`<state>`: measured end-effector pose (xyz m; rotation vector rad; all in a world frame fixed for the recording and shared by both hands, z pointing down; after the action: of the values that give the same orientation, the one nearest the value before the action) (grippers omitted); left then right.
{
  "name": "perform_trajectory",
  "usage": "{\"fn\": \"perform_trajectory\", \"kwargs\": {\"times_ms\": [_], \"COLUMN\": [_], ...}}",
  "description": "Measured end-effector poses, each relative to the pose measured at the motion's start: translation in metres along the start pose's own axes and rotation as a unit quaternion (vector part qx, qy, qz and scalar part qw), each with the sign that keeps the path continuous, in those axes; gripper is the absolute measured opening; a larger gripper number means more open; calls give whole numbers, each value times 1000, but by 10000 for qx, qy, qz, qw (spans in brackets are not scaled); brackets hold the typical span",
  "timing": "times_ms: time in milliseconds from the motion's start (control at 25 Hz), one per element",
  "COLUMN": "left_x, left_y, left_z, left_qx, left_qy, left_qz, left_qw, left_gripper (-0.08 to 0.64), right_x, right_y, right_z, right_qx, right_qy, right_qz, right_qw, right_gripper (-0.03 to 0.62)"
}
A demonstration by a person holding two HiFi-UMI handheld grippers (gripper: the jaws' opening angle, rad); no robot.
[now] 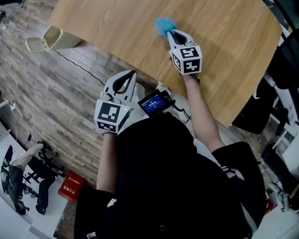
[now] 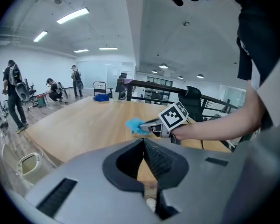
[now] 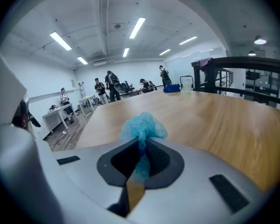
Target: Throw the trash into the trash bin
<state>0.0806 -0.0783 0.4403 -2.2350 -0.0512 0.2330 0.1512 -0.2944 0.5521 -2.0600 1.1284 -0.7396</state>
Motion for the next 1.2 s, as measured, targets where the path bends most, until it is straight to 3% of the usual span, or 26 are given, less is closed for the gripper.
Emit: {"fn": "perform_trajectory", "kwargs": {"times_ms": [280, 480, 640, 1000, 1200], "left_x": [-77, -149, -178, -303, -339], "left_y": [-25, -44, -58, -128, -144], "left_z": [37, 76, 97, 194, 225], "left_qx": [214, 386, 393, 525, 855], "left_qy": [277, 433, 680, 1270, 1520], "left_qz": [293, 649, 835, 1149, 1613], "left_qw": [9990, 9962, 9934, 9838, 9714], "left_gripper": [8, 8, 8, 8, 8], "right_x": [-87, -160, -205, -378, -439], "right_y": [36, 63, 82, 114, 128], "right_z": [-58, -108, -137, -237, -260], "right_qx": [-63, -186, -177, -256, -274], "right_qy": [337, 599, 957, 1746, 2135], "right_qz": [624, 854, 1027, 1498, 2121], "right_qw": [9975, 9944, 9899, 9728, 9533], "right_gripper": [8, 8, 8, 8, 8]}}
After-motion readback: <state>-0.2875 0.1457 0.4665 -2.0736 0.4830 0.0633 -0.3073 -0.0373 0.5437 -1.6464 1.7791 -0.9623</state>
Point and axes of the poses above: the fingertips, and each gripper's own axes: z backward along the fingers, x to its right, y out of its top, the point moved 5 cm from there along z, backward along the fingers, and after that the axes turned 6 degrees about -x, right-handed, at the moved point
